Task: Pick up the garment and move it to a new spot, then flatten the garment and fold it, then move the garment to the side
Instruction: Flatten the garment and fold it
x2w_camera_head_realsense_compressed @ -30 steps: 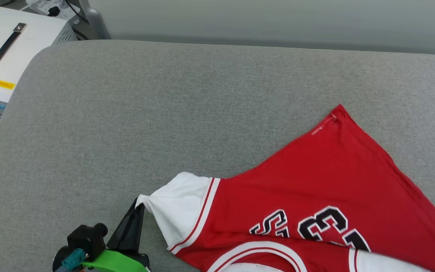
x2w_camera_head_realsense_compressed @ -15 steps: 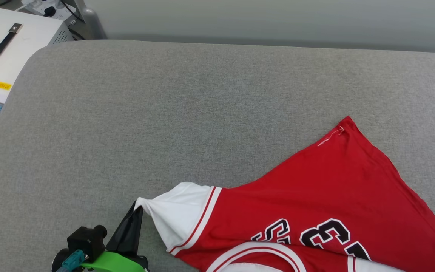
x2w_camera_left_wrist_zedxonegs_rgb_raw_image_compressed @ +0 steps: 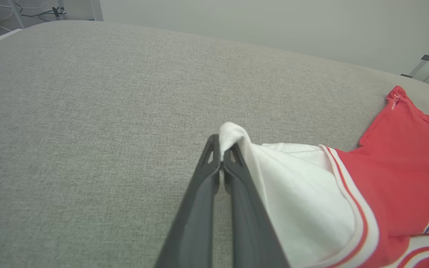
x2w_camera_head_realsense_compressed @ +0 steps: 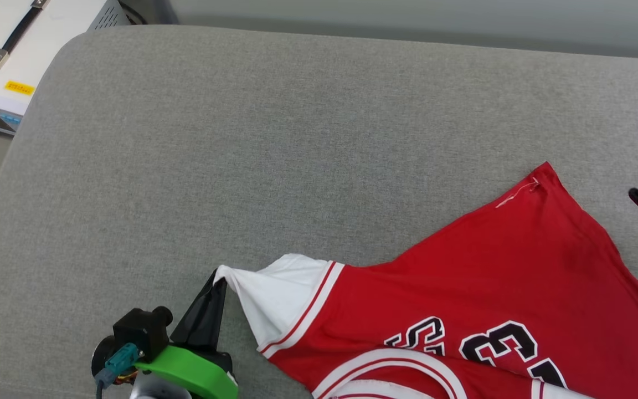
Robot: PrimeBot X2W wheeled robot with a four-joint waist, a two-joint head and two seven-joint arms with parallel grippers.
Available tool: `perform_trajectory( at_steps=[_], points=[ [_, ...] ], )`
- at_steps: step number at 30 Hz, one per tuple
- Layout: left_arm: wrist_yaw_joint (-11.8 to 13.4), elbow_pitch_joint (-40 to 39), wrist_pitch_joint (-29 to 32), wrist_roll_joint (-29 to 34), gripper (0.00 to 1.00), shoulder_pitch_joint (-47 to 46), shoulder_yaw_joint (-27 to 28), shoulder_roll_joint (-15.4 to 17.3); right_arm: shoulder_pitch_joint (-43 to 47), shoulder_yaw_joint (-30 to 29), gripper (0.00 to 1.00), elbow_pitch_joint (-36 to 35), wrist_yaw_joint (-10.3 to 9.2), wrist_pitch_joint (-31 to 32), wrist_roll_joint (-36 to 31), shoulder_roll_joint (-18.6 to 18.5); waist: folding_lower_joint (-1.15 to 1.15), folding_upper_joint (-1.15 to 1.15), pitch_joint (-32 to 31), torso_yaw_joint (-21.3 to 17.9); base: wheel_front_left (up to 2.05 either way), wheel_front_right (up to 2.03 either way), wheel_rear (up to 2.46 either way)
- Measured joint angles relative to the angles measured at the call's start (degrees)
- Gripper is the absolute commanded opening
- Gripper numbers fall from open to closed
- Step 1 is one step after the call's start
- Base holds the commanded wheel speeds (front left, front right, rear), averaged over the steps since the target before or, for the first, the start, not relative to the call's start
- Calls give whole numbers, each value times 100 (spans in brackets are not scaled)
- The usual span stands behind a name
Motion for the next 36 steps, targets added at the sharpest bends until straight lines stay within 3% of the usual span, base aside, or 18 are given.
perform_trajectory(
  at_steps=[4,9,16,24,25,26,36],
  points=[
    [-45,-3,-42,58,0,-184,-87,-55,-845,760,100,546,0,594,-14,-13,0,0,167,127,0,0,0],
    [-93,3,-49,103,0,-396,-180,-129,-1712,1515,100,1307,0,842,-200,49,0,0,391,276,0,0,0],
    [-130,30,-53,135,0,-580,-232,-213,-2335,2175,100,2597,0,627,-265,374,0,0,675,473,0,0,0],
    [-152,92,-93,159,0,-640,-257,-297,-2456,2778,100,3325,0,89,-156,250,0,0,827,631,0,0,0],
    [-152,98,-94,159,0,-640,-246,-302,-2474,2835,41,3348,0,38,-110,232,0,0,825,626,0,0,0],
    [-151,102,-94,159,0,-639,-231,-307,-2505,2903,0,3364,0,-37,-77,216,0,0,819,612,0,0,0],
    [-149,98,-99,177,0,-615,-30,-204,-2653,3261,0,3354,0,-1250,457,331,1,0,483,369,0,0,0]
  ],
)
